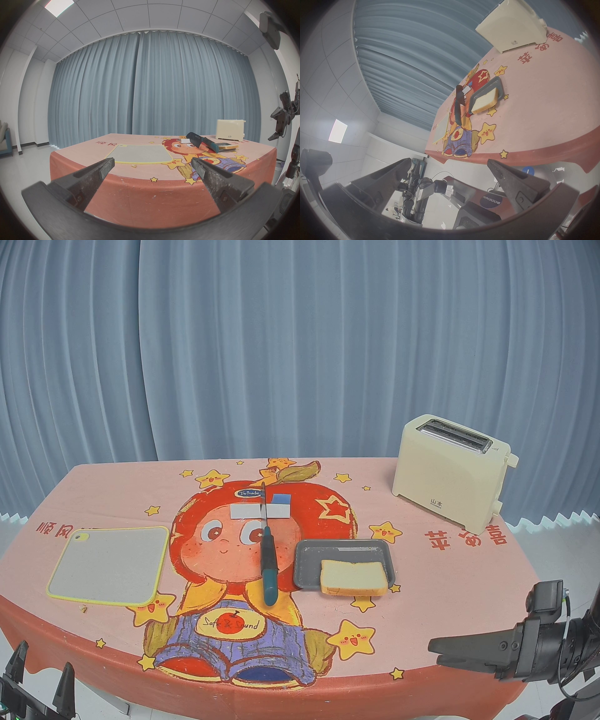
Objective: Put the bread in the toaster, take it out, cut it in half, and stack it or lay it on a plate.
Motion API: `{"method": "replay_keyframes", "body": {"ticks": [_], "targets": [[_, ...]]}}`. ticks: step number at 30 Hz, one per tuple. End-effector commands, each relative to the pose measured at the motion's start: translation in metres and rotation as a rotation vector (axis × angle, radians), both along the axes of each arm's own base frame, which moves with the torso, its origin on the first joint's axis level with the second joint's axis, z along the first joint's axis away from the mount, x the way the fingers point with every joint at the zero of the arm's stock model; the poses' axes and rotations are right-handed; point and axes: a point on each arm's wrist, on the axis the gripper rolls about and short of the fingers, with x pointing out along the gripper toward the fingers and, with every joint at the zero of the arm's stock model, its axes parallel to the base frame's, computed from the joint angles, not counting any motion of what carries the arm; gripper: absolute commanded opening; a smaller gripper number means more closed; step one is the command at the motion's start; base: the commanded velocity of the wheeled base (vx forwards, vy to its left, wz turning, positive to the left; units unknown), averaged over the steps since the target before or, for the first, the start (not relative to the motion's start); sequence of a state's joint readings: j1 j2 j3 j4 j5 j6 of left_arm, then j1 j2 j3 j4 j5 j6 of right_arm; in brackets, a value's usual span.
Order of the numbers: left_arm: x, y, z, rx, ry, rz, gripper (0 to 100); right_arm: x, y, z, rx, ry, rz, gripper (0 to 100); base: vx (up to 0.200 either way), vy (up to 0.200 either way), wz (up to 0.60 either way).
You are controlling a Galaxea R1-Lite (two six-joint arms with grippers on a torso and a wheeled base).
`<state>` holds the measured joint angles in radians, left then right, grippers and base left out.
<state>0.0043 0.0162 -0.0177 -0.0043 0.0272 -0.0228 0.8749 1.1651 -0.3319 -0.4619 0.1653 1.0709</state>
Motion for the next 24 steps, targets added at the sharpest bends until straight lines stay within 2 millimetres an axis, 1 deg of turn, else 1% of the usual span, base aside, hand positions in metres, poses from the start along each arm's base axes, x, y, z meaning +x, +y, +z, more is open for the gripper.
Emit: {"method": "replay_keyframes", "body": {"ticks": [1,6,14,24], "targets": [[0.001,0.0,-0.005,0.0,0.016,0.001,100,0.002,0.009,-0.008,-0.021,0.033,0.016,100,0.0,0.0,0.0],[0.001,0.0,-0.005,0.0,0.016,0.001,100,0.004,0.014,-0.006,0.027,0.06,0.007,100,0.0,0.0,0.0],[0.001,0.0,-0.005,0.0,0.016,0.001,100,0.012,0.025,-0.01,0.06,0.073,-0.021,100,0.0,0.0,0.0],[0.001,0.0,-0.005,0.0,0.016,0.001,100,0.019,0.033,-0.014,0.098,0.112,-0.045,100,0.0,0.0,0.0]]}}
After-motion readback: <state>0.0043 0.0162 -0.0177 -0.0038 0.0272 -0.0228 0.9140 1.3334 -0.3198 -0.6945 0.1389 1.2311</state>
